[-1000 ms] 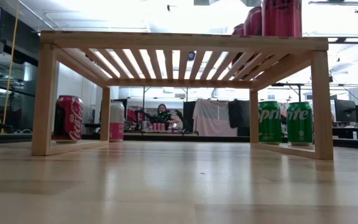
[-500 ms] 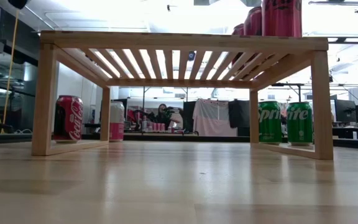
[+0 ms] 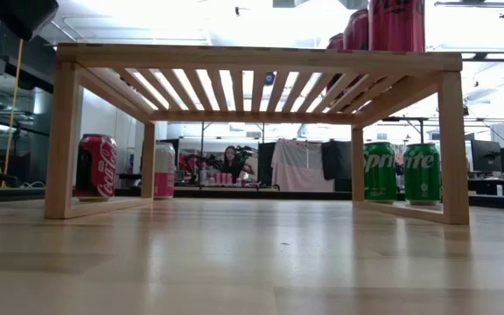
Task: Place canned beverage on shelf
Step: Put the bottom left silver soda can on the shelf
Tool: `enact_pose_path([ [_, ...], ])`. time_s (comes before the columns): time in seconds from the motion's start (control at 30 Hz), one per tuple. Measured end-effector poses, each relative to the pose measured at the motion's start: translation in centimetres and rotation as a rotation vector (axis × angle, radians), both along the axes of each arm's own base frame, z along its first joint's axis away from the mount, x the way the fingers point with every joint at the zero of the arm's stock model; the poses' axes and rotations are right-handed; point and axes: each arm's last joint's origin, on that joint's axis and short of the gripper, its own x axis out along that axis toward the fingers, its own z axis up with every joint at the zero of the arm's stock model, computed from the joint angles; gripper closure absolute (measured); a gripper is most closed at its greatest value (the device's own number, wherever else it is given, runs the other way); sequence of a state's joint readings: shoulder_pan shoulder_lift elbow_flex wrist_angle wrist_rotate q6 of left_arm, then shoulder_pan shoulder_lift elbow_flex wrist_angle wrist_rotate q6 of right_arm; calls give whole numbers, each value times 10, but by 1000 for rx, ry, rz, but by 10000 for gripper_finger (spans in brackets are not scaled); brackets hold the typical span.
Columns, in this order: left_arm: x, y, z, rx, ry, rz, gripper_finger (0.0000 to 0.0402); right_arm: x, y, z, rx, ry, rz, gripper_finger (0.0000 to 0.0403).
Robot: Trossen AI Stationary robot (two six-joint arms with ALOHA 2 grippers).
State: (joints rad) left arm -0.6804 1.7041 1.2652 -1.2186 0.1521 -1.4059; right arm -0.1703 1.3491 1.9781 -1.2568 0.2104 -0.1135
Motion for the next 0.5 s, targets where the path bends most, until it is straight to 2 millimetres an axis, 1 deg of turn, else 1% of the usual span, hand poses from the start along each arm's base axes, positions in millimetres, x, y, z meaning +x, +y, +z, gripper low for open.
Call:
enact_pose_path([
  [0.1,-3,2,7,-42,-4,-41,121,0,0,0,0,0,0,65],
  [0.2,-10,7,23,-113,-27,-86,121,0,0,0,0,0,-1,65],
  [0.27,-15,15,39,-176,-65,-101,121,0,0,0,0,0,0,65],
  [0.3,-18,20,50,-214,-89,-108,121,0,0,0,0,0,0,65],
  [0.37,-23,30,77,-290,-180,-132,121,0,0,0,-1,-4,0,65],
  [0.5,-35,63,145,-413,-452,-129,121,3,0,4,-8,-47,0,65],
])
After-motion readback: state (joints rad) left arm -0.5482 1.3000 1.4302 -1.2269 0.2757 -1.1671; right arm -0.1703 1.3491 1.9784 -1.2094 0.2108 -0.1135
